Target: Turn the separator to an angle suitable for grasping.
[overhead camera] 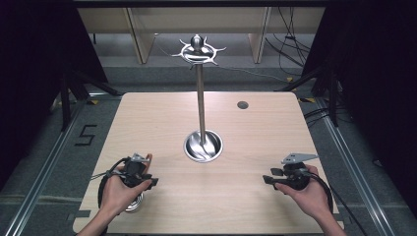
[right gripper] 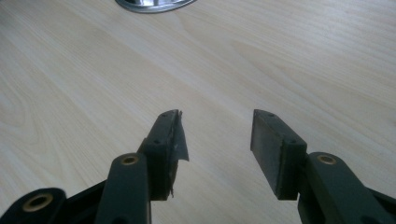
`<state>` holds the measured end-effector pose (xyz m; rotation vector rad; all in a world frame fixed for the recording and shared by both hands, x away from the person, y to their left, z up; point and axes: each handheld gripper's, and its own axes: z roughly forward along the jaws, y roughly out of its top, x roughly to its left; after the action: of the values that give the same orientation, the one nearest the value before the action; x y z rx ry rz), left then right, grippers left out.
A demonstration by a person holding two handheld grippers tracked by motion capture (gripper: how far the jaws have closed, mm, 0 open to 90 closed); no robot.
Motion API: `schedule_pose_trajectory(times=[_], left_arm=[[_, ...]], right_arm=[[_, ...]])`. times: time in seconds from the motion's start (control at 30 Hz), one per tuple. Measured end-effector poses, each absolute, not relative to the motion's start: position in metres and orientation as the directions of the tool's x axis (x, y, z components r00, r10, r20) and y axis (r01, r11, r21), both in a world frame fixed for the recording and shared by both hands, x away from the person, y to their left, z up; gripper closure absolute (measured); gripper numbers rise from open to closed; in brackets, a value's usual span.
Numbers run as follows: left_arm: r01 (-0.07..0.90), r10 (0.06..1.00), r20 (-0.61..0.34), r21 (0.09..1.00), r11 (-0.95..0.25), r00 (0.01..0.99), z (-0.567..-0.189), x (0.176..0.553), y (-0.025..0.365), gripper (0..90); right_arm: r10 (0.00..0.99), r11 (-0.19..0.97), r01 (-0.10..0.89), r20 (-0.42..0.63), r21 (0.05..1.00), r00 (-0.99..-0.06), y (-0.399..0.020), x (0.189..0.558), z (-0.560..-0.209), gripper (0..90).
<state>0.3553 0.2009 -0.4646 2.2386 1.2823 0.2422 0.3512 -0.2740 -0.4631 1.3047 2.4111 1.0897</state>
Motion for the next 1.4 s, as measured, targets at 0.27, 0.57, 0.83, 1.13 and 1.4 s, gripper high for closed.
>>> schedule_pose_trajectory(times=[0.27,0.57,0.83,1.13,1.4], left_arm=[[0.735,0.817,-0.069,0.484,-0.475,0.572,-0.466,0.381,0.186,85.1],[0.783,0.849,-0.049,0.419,-0.460,0.526,-0.473,0.411,0.181,89.1],[0.809,0.865,-0.037,0.374,-0.453,0.501,-0.479,0.419,0.189,89.1],[0.826,0.871,-0.052,0.350,-0.441,0.488,-0.479,0.423,0.198,89.1],[0.848,0.903,-0.026,0.355,-0.393,0.429,-0.480,0.426,0.209,89.1]], right_arm=[[0.793,0.330,0.651,0.174,0.683,-0.584,-0.274,0.350,-0.463,53.0],[0.792,0.330,0.655,0.179,0.680,-0.584,-0.276,0.349,-0.463,53.0],[0.799,0.320,0.657,0.178,0.683,-0.574,-0.277,0.347,-0.464,52.9],[0.789,0.358,0.662,0.166,0.659,-0.592,-0.279,0.347,-0.461,53.0],[0.787,0.357,0.661,0.169,0.659,-0.593,-0.279,0.347,-0.460,52.9]])
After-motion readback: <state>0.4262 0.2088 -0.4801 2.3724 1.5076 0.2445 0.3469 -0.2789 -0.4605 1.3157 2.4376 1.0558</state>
